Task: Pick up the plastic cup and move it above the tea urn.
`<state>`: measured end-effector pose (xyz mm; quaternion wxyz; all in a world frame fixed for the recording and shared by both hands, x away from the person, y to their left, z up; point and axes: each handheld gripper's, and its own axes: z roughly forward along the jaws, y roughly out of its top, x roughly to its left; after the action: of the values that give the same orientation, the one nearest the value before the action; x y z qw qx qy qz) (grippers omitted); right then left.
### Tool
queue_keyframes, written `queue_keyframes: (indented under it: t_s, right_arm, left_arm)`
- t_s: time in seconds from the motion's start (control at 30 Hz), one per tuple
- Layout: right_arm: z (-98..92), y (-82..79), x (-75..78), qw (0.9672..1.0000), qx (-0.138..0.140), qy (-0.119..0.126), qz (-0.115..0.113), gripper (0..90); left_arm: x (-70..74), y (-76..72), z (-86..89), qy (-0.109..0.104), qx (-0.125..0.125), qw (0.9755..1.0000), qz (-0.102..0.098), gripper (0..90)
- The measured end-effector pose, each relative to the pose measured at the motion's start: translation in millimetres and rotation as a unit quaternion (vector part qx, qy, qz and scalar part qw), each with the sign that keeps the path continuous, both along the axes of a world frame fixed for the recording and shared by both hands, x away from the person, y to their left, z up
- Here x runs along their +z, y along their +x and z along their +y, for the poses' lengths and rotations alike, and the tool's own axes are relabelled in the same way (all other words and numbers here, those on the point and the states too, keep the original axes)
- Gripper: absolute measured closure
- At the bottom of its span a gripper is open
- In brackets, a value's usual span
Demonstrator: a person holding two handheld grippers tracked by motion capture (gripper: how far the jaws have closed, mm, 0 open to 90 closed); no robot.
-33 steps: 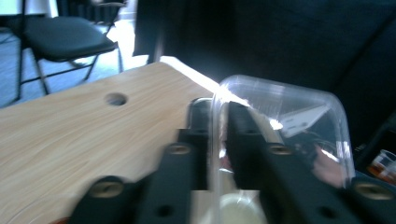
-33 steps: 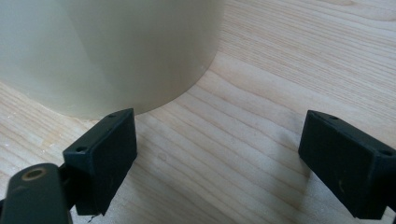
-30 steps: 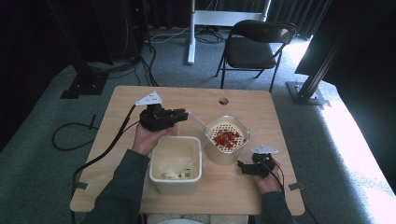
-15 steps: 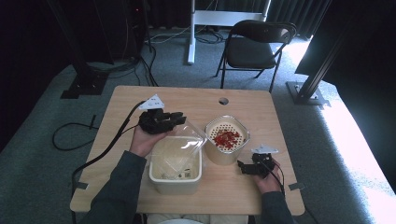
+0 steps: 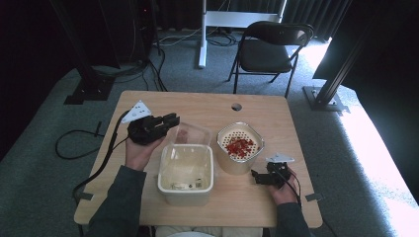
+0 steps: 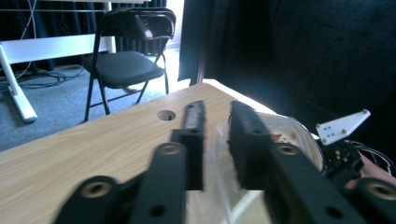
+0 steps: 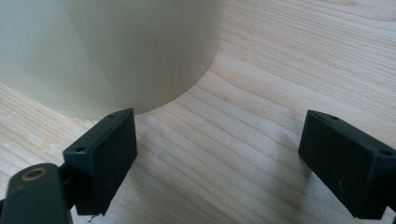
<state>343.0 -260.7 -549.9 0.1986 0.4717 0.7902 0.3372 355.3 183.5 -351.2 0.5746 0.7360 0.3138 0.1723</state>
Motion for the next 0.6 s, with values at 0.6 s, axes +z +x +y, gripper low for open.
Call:
queue_keyframes:
  t_s: [0.6]
  right_arm:
    - [0.1, 0.0, 0.0, 1.0000, 0.000, 0.000, 0.000, 11.0]
  left_arm:
    - [-18.7, 12.8, 9.5, 0.011, 0.002, 0.9997, 0.020, 57.1]
